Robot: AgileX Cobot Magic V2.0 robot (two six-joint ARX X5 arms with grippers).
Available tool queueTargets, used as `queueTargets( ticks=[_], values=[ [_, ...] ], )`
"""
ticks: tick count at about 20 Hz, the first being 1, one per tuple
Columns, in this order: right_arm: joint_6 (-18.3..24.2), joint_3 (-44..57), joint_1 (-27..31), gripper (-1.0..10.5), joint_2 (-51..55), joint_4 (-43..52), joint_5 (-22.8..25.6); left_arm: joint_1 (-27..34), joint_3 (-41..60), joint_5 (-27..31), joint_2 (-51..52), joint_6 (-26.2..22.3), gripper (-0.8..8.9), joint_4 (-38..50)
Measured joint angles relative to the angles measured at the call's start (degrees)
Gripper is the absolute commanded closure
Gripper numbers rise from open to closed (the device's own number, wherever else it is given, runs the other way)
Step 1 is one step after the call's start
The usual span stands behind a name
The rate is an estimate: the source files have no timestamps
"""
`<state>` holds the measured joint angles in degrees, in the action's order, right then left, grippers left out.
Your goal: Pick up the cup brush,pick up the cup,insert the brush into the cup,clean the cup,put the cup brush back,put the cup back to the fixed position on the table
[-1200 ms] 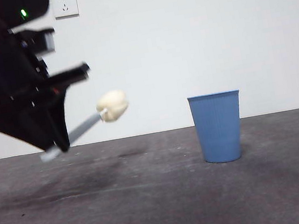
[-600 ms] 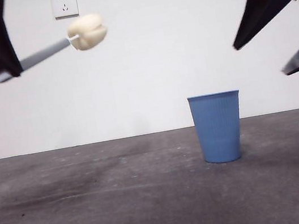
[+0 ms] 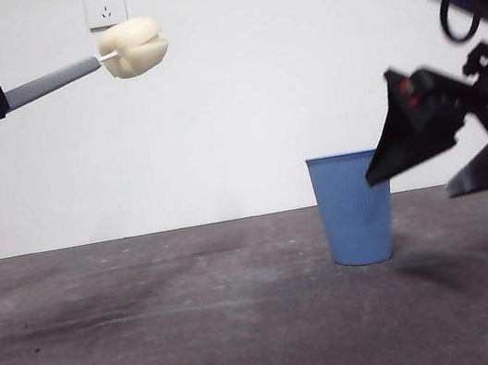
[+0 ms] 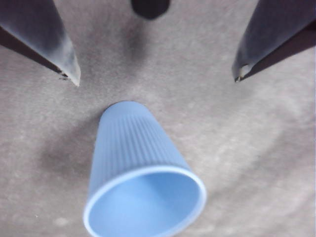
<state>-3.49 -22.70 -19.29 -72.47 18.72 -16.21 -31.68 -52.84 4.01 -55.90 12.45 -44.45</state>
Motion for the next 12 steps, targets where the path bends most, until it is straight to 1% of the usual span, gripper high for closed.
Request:
queueTargets(
  ticks=[3, 5, 8, 12],
  values=[
    [0.00, 0.04, -1.01, 3.8, -8.92, 10.36, 1.46, 0.00, 0.00, 0.00, 0.00, 0.00, 8.22, -0.22],
    [-0.07, 0.04, -1.01, 3.8, -14.25, 16.81, 1.49, 0.00, 0.00, 0.00, 0.00, -0.02, 8.22, -0.81],
    [-0.17, 0.07, -1.20, 3.8, -20.59, 24.81, 2.80, 0.00, 0.00, 0.00, 0.00, -0.02, 8.22, -0.96],
    [-0.20, 0.11, -1.33, 3.8, -27.34, 35.65, 2.91, 0.00, 0.00, 0.00, 0.00, 0.00, 8.22, -0.98]
  ],
)
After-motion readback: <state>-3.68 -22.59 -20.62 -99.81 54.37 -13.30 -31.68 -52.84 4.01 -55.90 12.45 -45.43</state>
